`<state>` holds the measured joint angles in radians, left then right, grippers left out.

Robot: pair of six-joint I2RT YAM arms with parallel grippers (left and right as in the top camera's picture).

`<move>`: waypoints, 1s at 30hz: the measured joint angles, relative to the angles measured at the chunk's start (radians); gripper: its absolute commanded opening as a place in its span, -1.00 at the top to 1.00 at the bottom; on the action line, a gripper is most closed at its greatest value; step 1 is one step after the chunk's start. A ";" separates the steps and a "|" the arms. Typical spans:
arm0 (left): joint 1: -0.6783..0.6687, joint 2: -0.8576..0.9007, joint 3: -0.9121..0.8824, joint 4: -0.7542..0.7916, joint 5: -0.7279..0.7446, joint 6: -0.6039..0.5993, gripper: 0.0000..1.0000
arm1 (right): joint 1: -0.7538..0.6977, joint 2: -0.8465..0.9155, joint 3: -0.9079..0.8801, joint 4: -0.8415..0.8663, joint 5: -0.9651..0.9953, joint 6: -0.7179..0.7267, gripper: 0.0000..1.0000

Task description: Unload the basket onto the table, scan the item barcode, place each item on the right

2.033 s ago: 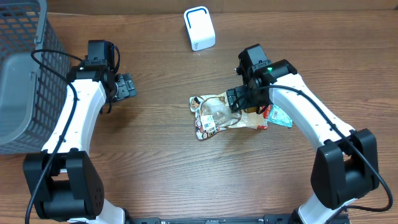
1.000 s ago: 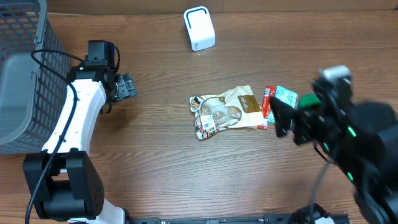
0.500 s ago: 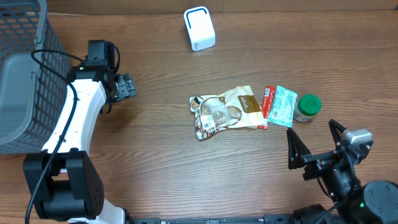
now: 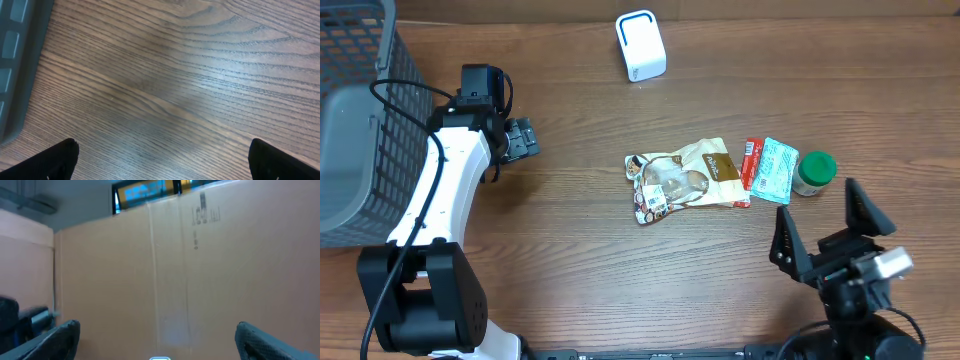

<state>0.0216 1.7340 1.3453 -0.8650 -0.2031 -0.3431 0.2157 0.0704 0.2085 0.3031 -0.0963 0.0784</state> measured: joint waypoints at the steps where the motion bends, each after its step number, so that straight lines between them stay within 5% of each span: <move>1: 0.000 0.000 0.000 0.001 0.000 0.000 -0.99 | 0.000 -0.010 -0.034 0.016 -0.001 -0.001 -1.00; 7: 0.000 0.000 0.000 0.000 0.000 0.000 -1.00 | 0.000 -0.054 -0.183 0.009 -0.002 -0.001 -1.00; 18: 0.000 0.000 0.000 0.000 0.000 0.000 -1.00 | 0.000 -0.058 -0.190 -0.378 -0.003 0.000 -1.00; 30: 0.000 0.000 0.000 0.000 0.000 0.000 -1.00 | 0.000 -0.058 -0.190 -0.382 -0.003 0.000 -1.00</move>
<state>0.0216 1.7340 1.3453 -0.8646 -0.2031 -0.3431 0.2157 0.0120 0.0185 -0.0792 -0.0998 0.0780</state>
